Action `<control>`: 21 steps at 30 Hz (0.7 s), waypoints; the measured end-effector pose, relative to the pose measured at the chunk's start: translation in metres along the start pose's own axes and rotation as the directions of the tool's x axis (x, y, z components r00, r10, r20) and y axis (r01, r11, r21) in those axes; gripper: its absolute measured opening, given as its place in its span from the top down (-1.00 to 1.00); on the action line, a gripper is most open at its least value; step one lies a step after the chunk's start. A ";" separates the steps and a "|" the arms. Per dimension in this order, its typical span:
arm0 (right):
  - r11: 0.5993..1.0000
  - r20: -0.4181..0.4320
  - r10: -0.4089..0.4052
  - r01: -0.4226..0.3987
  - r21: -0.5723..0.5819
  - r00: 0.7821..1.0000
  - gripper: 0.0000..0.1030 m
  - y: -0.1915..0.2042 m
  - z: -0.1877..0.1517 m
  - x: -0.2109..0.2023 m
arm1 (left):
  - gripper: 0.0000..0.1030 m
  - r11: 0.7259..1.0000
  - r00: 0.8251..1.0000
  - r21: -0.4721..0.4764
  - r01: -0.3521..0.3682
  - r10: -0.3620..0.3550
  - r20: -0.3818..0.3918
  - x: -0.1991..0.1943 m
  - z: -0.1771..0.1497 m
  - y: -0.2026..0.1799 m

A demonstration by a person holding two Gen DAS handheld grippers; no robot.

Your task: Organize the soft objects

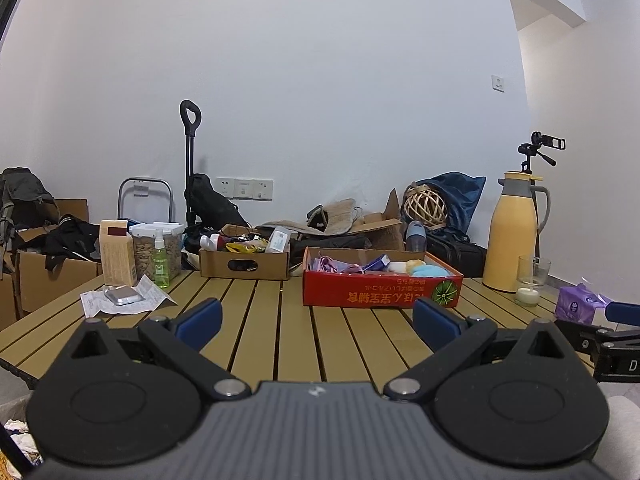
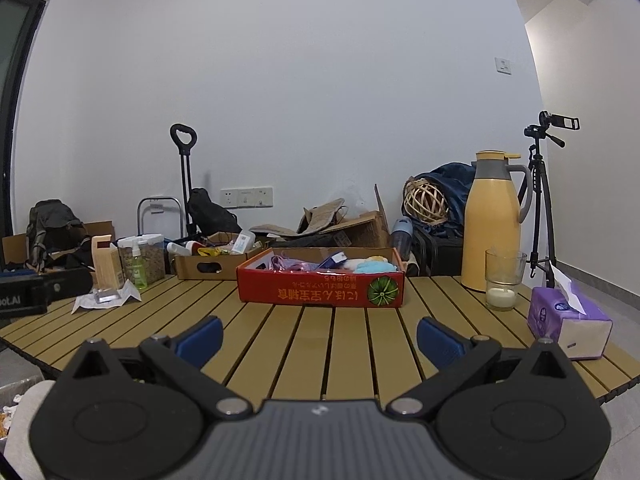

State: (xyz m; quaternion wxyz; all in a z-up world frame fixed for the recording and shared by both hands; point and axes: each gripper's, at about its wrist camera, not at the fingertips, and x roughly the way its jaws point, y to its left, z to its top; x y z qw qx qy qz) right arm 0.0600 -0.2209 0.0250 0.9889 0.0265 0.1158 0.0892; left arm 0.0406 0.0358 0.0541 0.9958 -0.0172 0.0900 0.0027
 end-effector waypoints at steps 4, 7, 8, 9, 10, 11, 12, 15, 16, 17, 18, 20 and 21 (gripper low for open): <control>1.000 0.000 -0.001 0.001 0.002 1.000 -1.00 -0.002 0.000 0.000 | -1.00 1.000 1.000 0.003 0.004 -0.004 -0.005 0.000 -0.001 0.000; 1.000 0.002 -0.003 0.003 0.003 1.000 -1.00 -0.001 -0.001 0.000 | -1.00 1.000 1.000 0.005 0.007 -0.007 -0.008 0.001 -0.001 -0.001; 1.000 0.003 -0.004 0.004 0.003 1.000 -1.00 -0.001 0.000 0.000 | -1.00 1.000 1.000 0.006 0.008 -0.008 -0.008 0.001 -0.001 -0.001; 1.000 0.003 -0.004 0.004 0.002 1.000 -1.00 -0.001 0.000 0.000 | -1.00 1.000 1.000 0.006 0.009 -0.009 -0.006 0.001 -0.001 0.000; 1.000 0.001 -0.003 0.003 0.000 1.000 -1.00 -0.001 0.000 0.001 | -1.00 1.000 1.000 0.006 0.010 -0.010 -0.005 0.001 -0.001 0.000; 1.000 -0.001 -0.001 0.001 -0.001 1.000 -1.00 0.000 0.000 0.001 | -1.00 1.000 1.000 0.006 0.012 -0.012 -0.005 0.001 0.000 0.000; 1.000 0.000 0.000 0.000 -0.001 1.000 -1.00 0.000 0.000 0.001 | -1.00 1.000 1.000 0.007 0.012 -0.012 -0.005 0.001 0.000 0.001; 1.000 0.000 0.006 -0.006 -0.002 1.000 -1.00 0.000 0.000 0.001 | -1.00 1.000 1.000 0.006 0.010 -0.010 -0.002 0.000 0.000 0.001; 1.000 0.000 0.006 -0.006 -0.002 1.000 -1.00 0.001 0.000 0.001 | -1.00 1.000 1.000 0.004 0.010 -0.010 -0.001 0.000 0.000 0.001; 1.000 0.001 0.003 -0.003 -0.001 1.000 -1.00 0.001 0.000 0.001 | -1.00 1.000 1.000 0.004 0.010 -0.010 0.000 -0.001 0.000 0.001; 1.000 0.003 0.002 -0.002 0.002 1.000 -1.00 0.001 0.000 0.000 | -1.00 1.000 1.000 0.004 0.010 -0.010 0.000 -0.001 0.000 0.001; 1.000 0.002 0.007 -0.007 0.007 1.000 -1.00 0.000 0.000 0.000 | -1.00 1.000 1.000 0.004 0.011 -0.011 0.000 0.000 0.000 0.002; 1.000 0.002 0.009 -0.009 0.008 1.000 -1.00 0.000 0.001 -0.001 | -1.00 1.000 1.000 0.004 0.011 -0.011 0.000 -0.001 0.000 0.002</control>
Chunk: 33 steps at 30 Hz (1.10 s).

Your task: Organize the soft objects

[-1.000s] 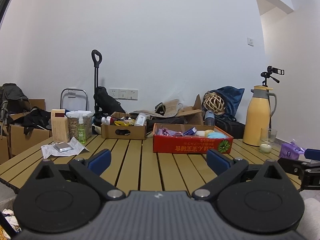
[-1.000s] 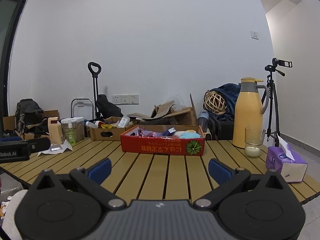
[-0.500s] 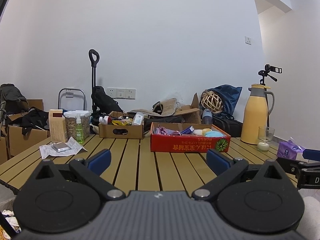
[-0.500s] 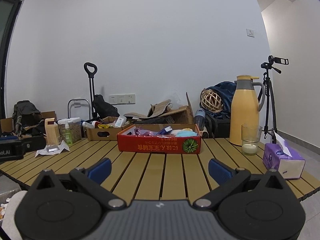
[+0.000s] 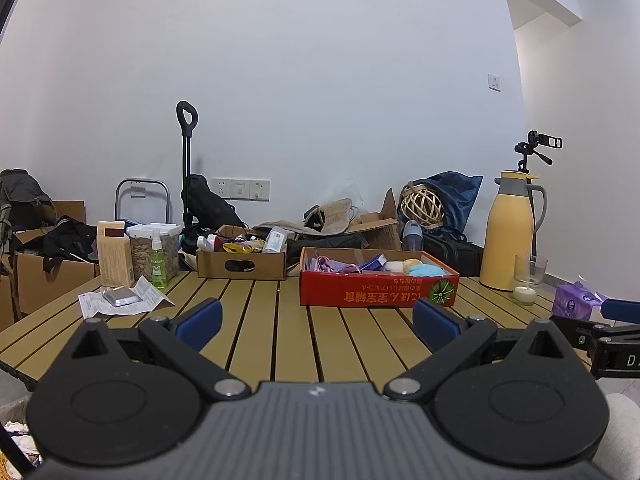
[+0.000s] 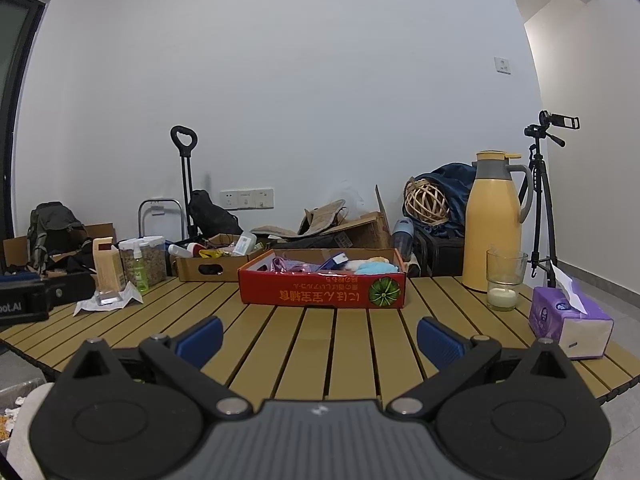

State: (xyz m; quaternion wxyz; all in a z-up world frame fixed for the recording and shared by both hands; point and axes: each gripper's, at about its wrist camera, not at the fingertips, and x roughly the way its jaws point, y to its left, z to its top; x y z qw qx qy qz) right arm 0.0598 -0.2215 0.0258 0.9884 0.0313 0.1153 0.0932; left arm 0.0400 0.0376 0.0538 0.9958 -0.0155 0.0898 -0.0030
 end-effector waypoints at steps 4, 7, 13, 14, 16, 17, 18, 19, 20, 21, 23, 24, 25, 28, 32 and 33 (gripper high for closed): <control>1.000 0.008 -0.007 0.007 -0.002 1.000 -1.00 0.000 0.000 -0.001 | -1.00 1.000 1.000 0.000 -0.001 0.001 0.001 0.000 0.000 0.000; 1.000 0.019 -0.012 0.012 -0.005 1.000 -1.00 0.000 -0.001 -0.002 | -1.00 1.000 1.000 0.000 -0.002 0.002 0.001 0.000 0.000 0.000; 1.000 0.021 -0.015 0.015 -0.008 1.000 -1.00 0.000 -0.001 -0.002 | -1.00 1.000 1.000 0.000 -0.002 0.002 0.003 0.000 0.000 0.001; 1.000 0.020 -0.015 0.015 -0.009 1.000 -1.00 0.001 -0.001 -0.002 | -1.00 1.000 1.000 0.000 -0.001 0.001 0.003 -0.001 0.000 0.001; 1.000 0.022 -0.016 0.016 -0.008 1.000 -1.00 0.001 -0.002 -0.003 | -1.00 1.000 1.000 -0.001 0.003 -0.003 0.002 0.000 0.000 0.002; 1.000 0.023 -0.017 0.017 -0.006 1.000 -1.00 0.001 -0.002 -0.003 | -1.00 1.000 1.000 0.000 0.003 -0.003 0.003 -0.001 0.001 0.002; 1.000 0.025 -0.019 0.019 -0.005 1.000 -1.00 0.001 -0.002 -0.003 | -1.00 1.000 1.000 0.000 0.001 -0.001 0.004 -0.001 0.001 0.001; 1.000 0.024 -0.020 0.020 -0.005 1.000 -1.00 0.001 -0.002 -0.003 | -1.00 1.000 1.000 -0.001 0.002 -0.002 0.003 -0.001 0.000 0.001; 1.000 0.023 -0.020 0.020 -0.006 1.000 -1.00 0.001 -0.002 -0.003 | -1.00 1.000 1.000 0.000 0.003 -0.003 0.004 -0.001 0.001 0.002; 1.000 0.023 -0.020 0.020 -0.006 1.000 -1.00 0.001 -0.003 -0.003 | -1.00 1.000 1.000 0.001 0.001 -0.001 0.003 -0.001 0.001 0.001; 1.000 0.023 -0.019 0.019 -0.008 1.000 -1.00 0.002 -0.002 -0.003 | -1.00 1.000 1.000 0.003 0.002 -0.002 0.007 -0.001 0.002 0.002; 1.000 0.024 -0.018 0.019 -0.009 1.000 -1.00 0.002 -0.002 -0.003 | -1.00 1.000 1.000 0.004 0.002 -0.002 0.008 -0.002 0.003 0.002; 1.000 0.027 -0.019 0.019 -0.010 0.999 -1.00 0.002 -0.003 -0.003 | -1.00 1.000 1.000 0.004 0.003 -0.003 0.011 -0.003 0.004 0.003; 1.000 0.027 -0.019 0.020 -0.013 0.999 -1.00 0.003 -0.002 -0.003 | -1.00 1.000 1.000 0.007 0.001 -0.001 0.020 -0.003 0.007 0.003; 1.000 0.033 -0.016 0.016 -0.015 0.999 -1.00 0.003 -0.001 -0.005 | -1.00 1.000 1.000 0.008 0.009 -0.009 0.027 -0.005 0.008 0.003; 1.000 0.036 -0.015 0.016 -0.016 0.999 -1.00 0.004 -0.001 -0.006 | -1.00 1.000 0.999 0.006 0.012 -0.012 0.030 -0.005 0.008 0.003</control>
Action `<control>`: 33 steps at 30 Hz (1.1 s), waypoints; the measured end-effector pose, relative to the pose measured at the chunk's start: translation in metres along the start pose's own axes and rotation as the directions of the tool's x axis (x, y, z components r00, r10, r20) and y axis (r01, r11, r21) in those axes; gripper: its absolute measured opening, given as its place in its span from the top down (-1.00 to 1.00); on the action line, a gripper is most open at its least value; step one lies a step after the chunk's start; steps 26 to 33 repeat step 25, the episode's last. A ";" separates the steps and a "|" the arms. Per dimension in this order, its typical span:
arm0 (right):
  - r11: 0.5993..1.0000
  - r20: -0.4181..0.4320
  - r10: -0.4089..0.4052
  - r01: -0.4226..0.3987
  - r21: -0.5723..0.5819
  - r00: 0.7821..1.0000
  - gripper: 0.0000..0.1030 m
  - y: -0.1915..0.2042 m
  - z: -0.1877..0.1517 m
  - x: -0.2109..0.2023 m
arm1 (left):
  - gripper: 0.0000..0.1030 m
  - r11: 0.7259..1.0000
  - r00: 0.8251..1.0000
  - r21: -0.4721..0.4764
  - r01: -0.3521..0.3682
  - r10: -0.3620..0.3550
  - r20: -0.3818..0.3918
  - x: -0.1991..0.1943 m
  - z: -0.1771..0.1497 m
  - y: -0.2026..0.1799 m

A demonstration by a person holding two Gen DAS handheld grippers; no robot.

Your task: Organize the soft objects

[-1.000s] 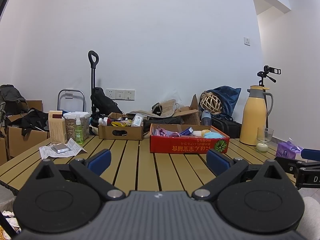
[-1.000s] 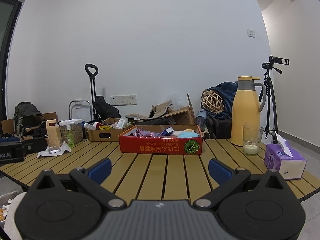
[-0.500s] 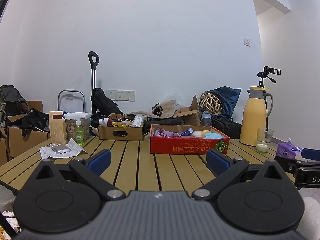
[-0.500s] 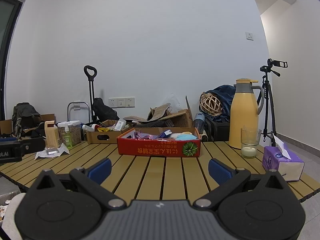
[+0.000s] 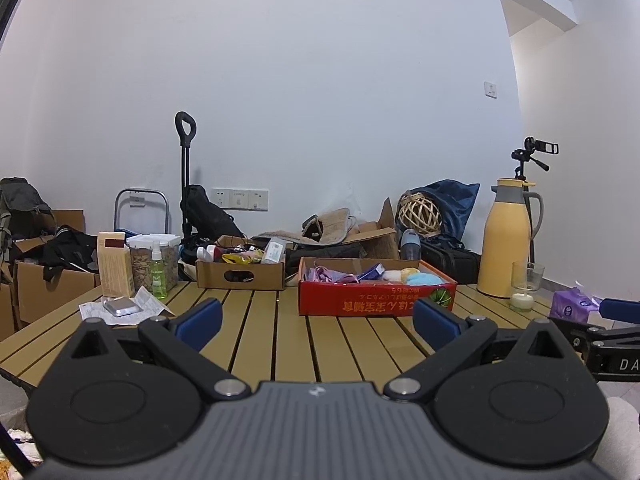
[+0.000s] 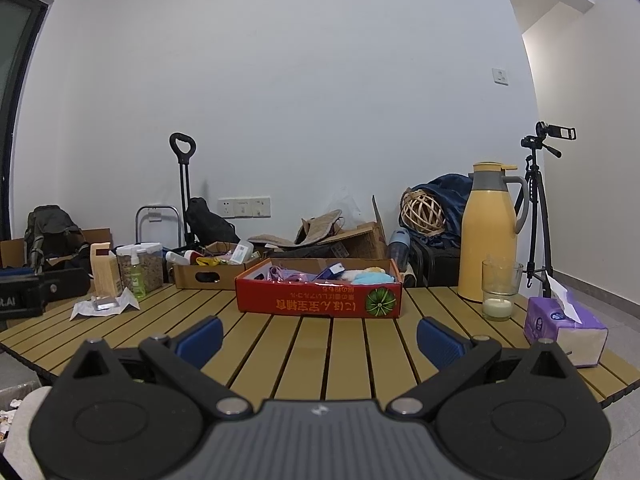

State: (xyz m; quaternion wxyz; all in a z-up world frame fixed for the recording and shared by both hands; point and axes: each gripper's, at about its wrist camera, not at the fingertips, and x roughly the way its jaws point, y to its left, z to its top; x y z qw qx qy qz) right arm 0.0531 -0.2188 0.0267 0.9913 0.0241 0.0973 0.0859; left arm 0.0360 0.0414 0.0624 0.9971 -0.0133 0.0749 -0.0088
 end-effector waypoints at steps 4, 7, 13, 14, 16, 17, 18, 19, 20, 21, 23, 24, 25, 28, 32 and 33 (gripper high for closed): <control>1.000 0.008 0.001 -0.001 -0.002 1.000 -1.00 0.000 0.002 -0.002 | -1.00 1.000 1.000 -0.004 -0.002 0.002 0.011 -0.001 0.001 0.000; 1.000 0.007 0.001 -0.001 -0.003 1.000 -1.00 0.002 0.002 -0.002 | -1.00 1.000 1.000 -0.005 -0.004 0.004 0.016 -0.003 0.000 0.000; 1.000 0.007 0.001 -0.001 -0.004 1.000 -1.00 0.001 0.001 -0.002 | -1.00 1.000 1.000 -0.004 -0.007 0.007 0.015 -0.002 -0.002 0.000; 1.000 0.007 0.000 0.000 -0.006 1.000 -1.00 0.001 0.001 -0.002 | -1.00 1.000 1.000 -0.004 -0.006 0.006 0.016 -0.002 -0.002 0.000; 1.000 0.007 -0.003 0.003 -0.010 1.000 -1.00 0.002 0.000 -0.003 | -1.00 1.000 1.000 -0.004 -0.008 0.008 0.017 -0.002 -0.002 0.000; 1.000 0.007 -0.003 0.004 -0.012 1.000 -1.00 0.002 0.000 -0.003 | -1.00 1.000 1.000 -0.005 -0.007 0.007 0.018 -0.003 -0.002 0.000; 1.000 0.008 -0.003 0.003 -0.013 1.000 -1.00 0.002 0.001 -0.003 | -1.00 1.000 1.000 -0.005 -0.006 0.006 0.019 -0.002 -0.002 0.000; 1.000 0.008 -0.003 0.003 -0.013 1.000 -1.00 0.002 0.001 -0.003 | -1.00 1.000 1.000 -0.005 -0.006 0.006 0.021 -0.002 -0.002 0.000; 1.000 0.009 -0.002 0.002 -0.013 1.000 -1.00 0.002 0.001 -0.003 | -1.00 1.000 1.000 -0.006 -0.007 0.007 0.023 -0.003 -0.002 0.000; 1.000 0.009 -0.003 0.003 -0.013 1.000 -1.00 0.002 0.001 -0.003 | -1.00 1.000 1.000 -0.007 -0.007 0.008 0.025 -0.002 -0.003 0.000; 1.000 0.010 -0.002 0.002 -0.015 1.000 -1.00 0.002 0.000 -0.003 | -1.00 1.000 1.000 -0.016 -0.006 0.007 0.027 -0.002 -0.003 0.001; 1.000 0.010 -0.002 0.002 -0.015 1.000 -1.00 0.002 0.000 -0.003 | -1.00 1.000 0.999 -0.028 -0.015 0.016 0.031 -0.002 -0.004 0.001; 1.000 0.010 -0.002 0.002 -0.014 1.000 -1.00 0.002 0.000 -0.003 | -1.00 0.999 0.999 -0.041 -0.031 0.032 0.032 -0.002 -0.004 0.002; 1.000 0.010 -0.002 0.002 -0.014 1.000 -1.00 0.002 0.000 -0.003 | -1.00 0.999 0.999 -0.041 -0.031 0.032 0.032 -0.002 -0.004 0.002; 1.000 0.010 -0.002 0.002 -0.014 1.000 -1.00 0.002 0.000 -0.003 | -1.00 0.999 0.999 -0.041 -0.031 0.032 0.032 -0.002 -0.004 0.002; 1.000 0.010 -0.002 0.002 -0.014 1.000 -1.00 0.002 0.000 -0.003 | -1.00 0.999 0.999 -0.041 -0.031 0.032 0.032 -0.002 -0.004 0.002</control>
